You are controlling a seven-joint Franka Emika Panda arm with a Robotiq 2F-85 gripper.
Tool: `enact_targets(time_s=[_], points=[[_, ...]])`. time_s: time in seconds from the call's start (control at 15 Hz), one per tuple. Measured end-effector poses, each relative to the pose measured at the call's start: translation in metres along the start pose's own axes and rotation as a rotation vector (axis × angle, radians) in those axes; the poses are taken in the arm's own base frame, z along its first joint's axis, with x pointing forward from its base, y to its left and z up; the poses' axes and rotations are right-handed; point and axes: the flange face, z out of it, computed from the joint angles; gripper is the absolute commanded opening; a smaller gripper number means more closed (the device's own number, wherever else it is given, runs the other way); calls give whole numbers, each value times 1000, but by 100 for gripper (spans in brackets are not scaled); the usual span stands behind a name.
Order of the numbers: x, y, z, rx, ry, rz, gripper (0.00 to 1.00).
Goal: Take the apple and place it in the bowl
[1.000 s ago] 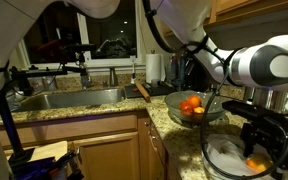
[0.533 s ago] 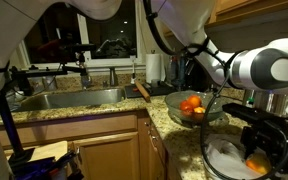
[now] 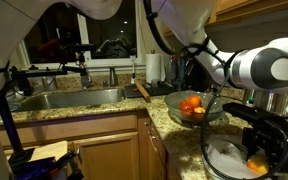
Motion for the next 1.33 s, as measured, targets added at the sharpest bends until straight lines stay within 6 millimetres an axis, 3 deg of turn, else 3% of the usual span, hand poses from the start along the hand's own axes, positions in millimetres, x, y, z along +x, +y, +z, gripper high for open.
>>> enact_targets(time_s=[0.33, 0.6, 1.33], points=[[0, -2, -7, 4, 14, -3, 47], [-3, -4, -27, 18, 49, -6, 47], [-50, 10, -83, 80, 141, -6, 47]])
